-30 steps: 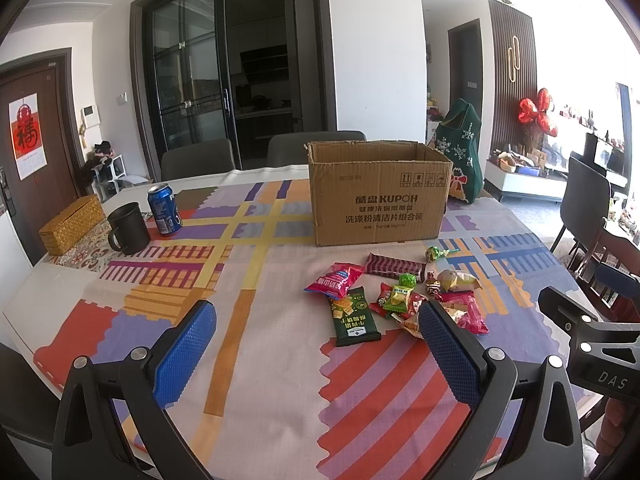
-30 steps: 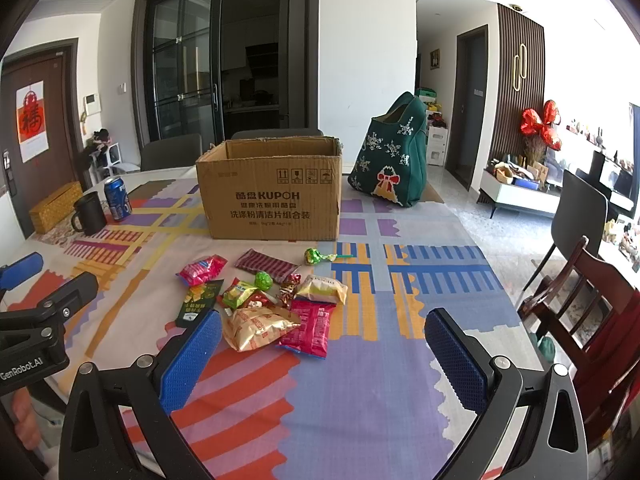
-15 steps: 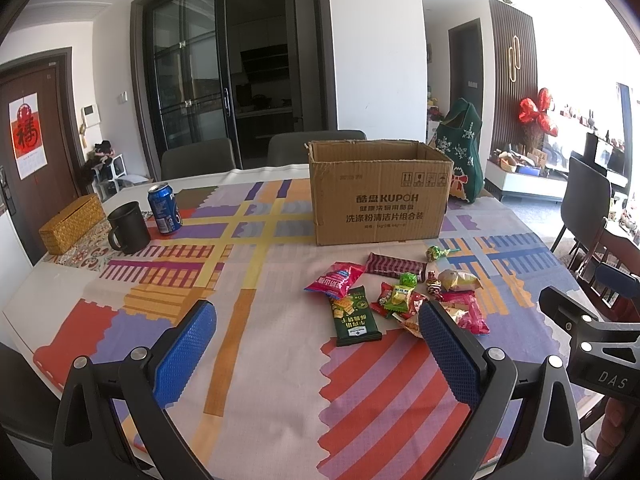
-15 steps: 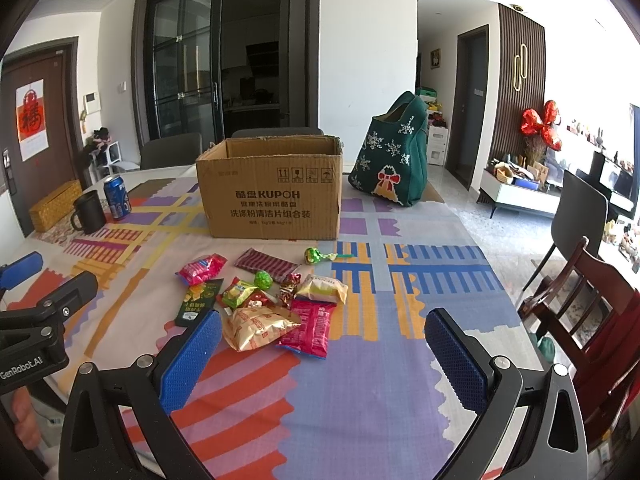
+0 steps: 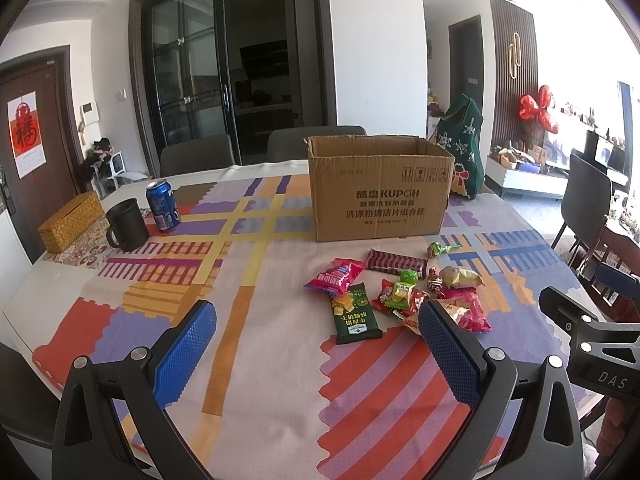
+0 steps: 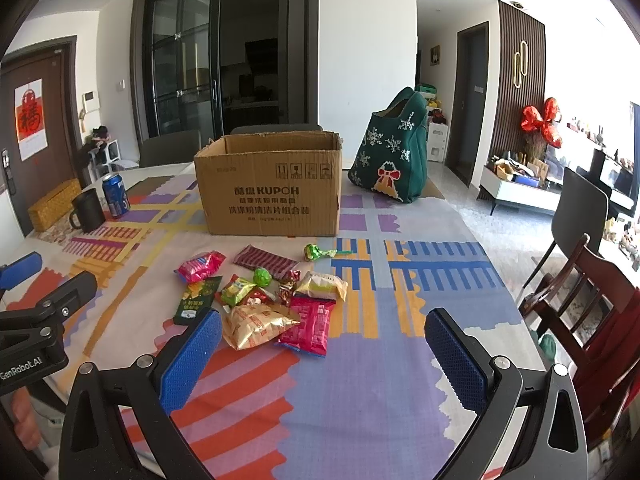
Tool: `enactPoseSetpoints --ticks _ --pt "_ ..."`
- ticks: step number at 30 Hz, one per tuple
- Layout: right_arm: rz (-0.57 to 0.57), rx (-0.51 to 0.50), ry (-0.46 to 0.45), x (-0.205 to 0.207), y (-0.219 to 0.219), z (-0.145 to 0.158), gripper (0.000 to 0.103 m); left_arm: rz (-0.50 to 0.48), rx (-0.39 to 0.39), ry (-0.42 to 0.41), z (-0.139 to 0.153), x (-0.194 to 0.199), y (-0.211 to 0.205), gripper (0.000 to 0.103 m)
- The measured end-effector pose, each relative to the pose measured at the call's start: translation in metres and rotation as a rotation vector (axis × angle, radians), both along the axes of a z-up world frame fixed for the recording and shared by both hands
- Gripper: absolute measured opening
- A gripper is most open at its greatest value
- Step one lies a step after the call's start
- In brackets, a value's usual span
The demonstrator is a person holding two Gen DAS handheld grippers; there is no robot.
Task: Organize snacks
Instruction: 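Grasp the red candy bag with the left tool while the right tool grasps the white DENMAS bag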
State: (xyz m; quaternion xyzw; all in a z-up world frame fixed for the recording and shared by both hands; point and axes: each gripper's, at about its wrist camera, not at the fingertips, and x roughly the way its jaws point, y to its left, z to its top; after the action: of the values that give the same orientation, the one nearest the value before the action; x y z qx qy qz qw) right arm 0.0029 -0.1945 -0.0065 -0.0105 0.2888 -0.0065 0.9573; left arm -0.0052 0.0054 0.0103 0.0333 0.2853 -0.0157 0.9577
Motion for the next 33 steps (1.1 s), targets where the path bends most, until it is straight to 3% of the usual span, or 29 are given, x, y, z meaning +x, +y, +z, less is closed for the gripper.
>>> enactPoseSetpoints --ticks 15,33 --pt "0.025 0.01 0.045 0.018 -0.004 -0.011 0.102 -0.031 0.023 0.043 -0.015 0.034 -0.009 0.098" --pt "0.021 0.073 0.172 0.108 0.002 -0.028 0.096 -0.054 0.049 0.126 -0.038 0.119 -0.004 0.082"
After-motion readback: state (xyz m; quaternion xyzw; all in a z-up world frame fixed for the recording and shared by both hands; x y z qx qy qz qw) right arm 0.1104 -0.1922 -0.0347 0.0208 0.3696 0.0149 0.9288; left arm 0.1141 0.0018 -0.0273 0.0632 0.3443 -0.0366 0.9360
